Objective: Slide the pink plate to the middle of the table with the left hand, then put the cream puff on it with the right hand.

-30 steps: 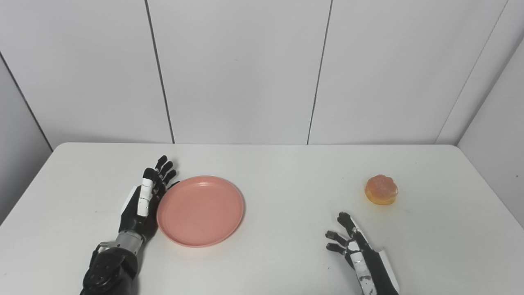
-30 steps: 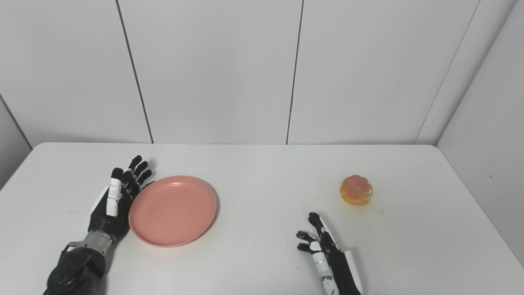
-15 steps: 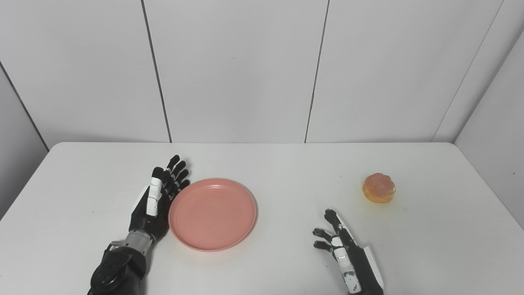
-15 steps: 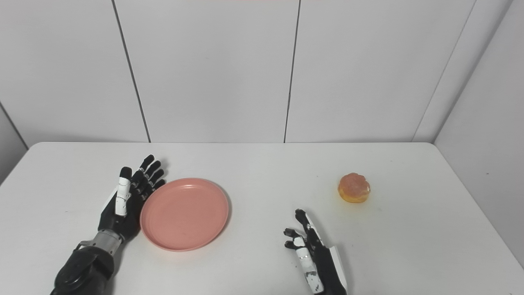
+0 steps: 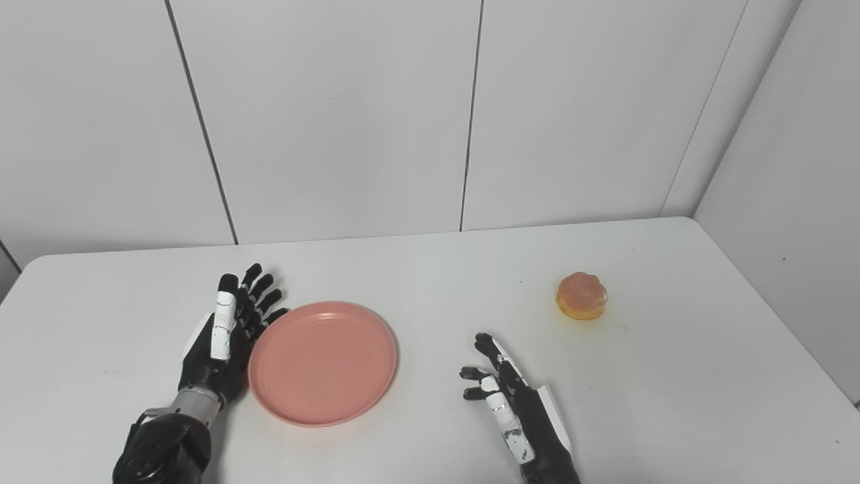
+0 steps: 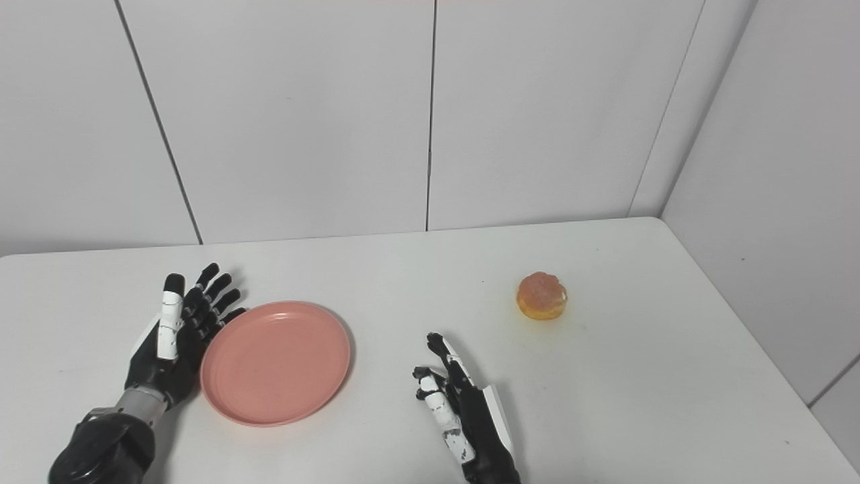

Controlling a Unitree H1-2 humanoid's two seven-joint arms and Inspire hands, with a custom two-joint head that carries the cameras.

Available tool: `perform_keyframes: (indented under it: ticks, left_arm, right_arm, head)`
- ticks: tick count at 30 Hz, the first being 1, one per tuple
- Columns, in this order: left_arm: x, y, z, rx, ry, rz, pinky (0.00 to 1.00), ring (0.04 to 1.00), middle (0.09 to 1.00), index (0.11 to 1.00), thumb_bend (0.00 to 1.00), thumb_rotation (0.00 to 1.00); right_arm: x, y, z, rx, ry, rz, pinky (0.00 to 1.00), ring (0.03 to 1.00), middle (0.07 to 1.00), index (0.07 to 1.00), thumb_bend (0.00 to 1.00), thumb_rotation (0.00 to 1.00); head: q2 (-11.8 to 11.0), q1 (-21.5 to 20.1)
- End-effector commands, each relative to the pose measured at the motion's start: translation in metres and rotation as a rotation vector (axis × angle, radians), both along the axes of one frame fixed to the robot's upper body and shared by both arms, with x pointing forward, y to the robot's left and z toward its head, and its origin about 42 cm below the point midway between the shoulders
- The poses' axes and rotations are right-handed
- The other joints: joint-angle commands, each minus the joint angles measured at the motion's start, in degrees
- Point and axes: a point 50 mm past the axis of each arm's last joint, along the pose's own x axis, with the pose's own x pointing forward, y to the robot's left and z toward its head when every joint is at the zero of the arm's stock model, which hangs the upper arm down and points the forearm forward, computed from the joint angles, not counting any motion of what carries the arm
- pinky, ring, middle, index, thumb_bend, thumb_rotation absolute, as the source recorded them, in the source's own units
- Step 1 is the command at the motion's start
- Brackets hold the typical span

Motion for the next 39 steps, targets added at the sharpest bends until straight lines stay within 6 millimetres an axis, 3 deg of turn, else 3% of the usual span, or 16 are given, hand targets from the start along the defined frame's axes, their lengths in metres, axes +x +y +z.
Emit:
perform_keyframes:
  ticks: [1, 6, 19, 28, 36, 39]
  left_arm:
    - [0.004, -0.010, 0.021, -0.006, -0.054, -0.011, 0.90, 0.957, 0.992, 0.993, 0.90, 1.00]
    - [0.003, -0.017, 0.025, -0.020, -0.051, -0.038, 0.97, 0.976, 1.000, 1.000, 0.91, 1.00]
    - [0.003, -0.025, 0.023, -0.024, -0.052, -0.042, 0.97, 0.989, 1.000, 1.000, 0.90, 1.00]
    - [0.003, -0.026, 0.013, -0.021, -0.035, -0.043, 0.97, 0.982, 1.000, 0.995, 0.93, 0.99]
    - [0.004, -0.030, 0.008, -0.029, -0.024, -0.054, 0.96, 0.976, 1.000, 0.997, 0.96, 0.98]
    - [0.004, -0.032, 0.004, -0.032, -0.018, -0.058, 0.96, 0.972, 0.996, 0.995, 0.97, 0.98]
  right_arm:
    - [0.002, 0.013, 0.001, 0.002, 0.018, 0.031, 0.69, 0.791, 0.927, 0.908, 0.81, 1.00]
    - [0.002, 0.013, 0.001, -0.006, 0.016, 0.029, 0.69, 0.790, 0.923, 0.906, 0.81, 1.00]
    - [0.002, 0.011, 0.001, -0.040, 0.000, 0.026, 0.67, 0.785, 0.925, 0.906, 0.80, 1.00]
    - [-0.002, 0.005, 0.002, -0.035, -0.021, -0.069, 0.74, 0.827, 0.912, 0.903, 0.83, 0.97]
    - [-0.007, -0.010, 0.044, -0.125, -0.156, -0.155, 0.89, 0.878, 0.905, 0.902, 0.82, 0.90]
    - [-0.008, -0.018, 0.062, -0.148, -0.209, -0.178, 0.88, 0.877, 0.899, 0.901, 0.82, 0.91]
  head:
    - [-0.1, 0.0]
    - [0.0, 0.0]
    - [-0.3, -0.3]
    - [-0.8, -0.9]
    - [-1.1, -1.4]
    - [-1.3, -1.4]
